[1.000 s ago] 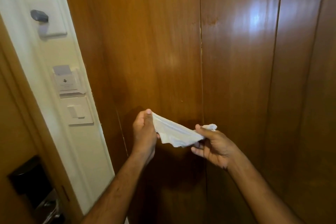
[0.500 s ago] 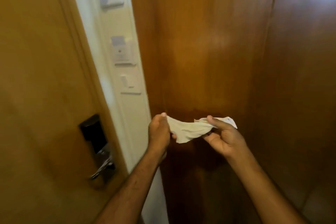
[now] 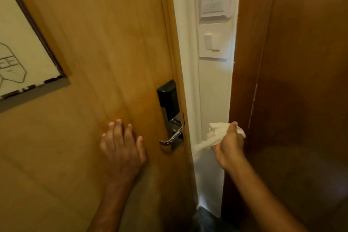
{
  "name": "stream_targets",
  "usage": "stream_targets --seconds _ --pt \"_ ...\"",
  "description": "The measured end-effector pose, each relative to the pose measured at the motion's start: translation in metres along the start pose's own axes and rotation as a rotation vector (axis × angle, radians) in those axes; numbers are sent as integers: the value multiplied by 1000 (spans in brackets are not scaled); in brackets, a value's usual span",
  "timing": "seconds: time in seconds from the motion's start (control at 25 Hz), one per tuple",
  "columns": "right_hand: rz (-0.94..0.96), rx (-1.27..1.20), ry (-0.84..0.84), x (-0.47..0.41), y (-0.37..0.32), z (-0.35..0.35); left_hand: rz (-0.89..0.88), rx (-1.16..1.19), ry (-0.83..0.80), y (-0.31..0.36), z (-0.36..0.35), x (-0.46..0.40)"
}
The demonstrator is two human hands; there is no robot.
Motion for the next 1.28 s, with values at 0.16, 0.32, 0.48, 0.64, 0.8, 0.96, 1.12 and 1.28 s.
stream_targets --seconds 0.16,0.32,0.48,0.64,0.8,0.96,1.12,1.28 --pt "59 169 -34 -21 52 -63 -269 -335 105 -38 -18 0" --pt "99 766 -237 -39 87 -102 -301 -373 126 -36 -27 2" --pt "260 1001 -277 -9 139 -75 -286 -359 180 -38 -34 4" --pt "347 868 -194 -3 157 -72 -255 -354 205 -36 -37 6" --pt "104 515 -108 -49 122 -93 -254 -474 203 -36 -44 4" --pt "83 484 -70 -43 136 -92 -244 -554 151 -34 -51 -2" --pt "238 539 49 -23 169 -93 -211 -560 122 -35 -51 -2" --pt "376 604 -27 -45 141 -101 -168 -504 188 -36 -46 2"
Point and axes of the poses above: each hand's wrist, its own x-axis away from the middle knuckle, its own z-axis out of the back of the hand, y = z × x, the point moved 2 cm from there along -x, towards the middle knuckle, and after that the axes turned 7 degrees about -y, right-handed, at the moved point
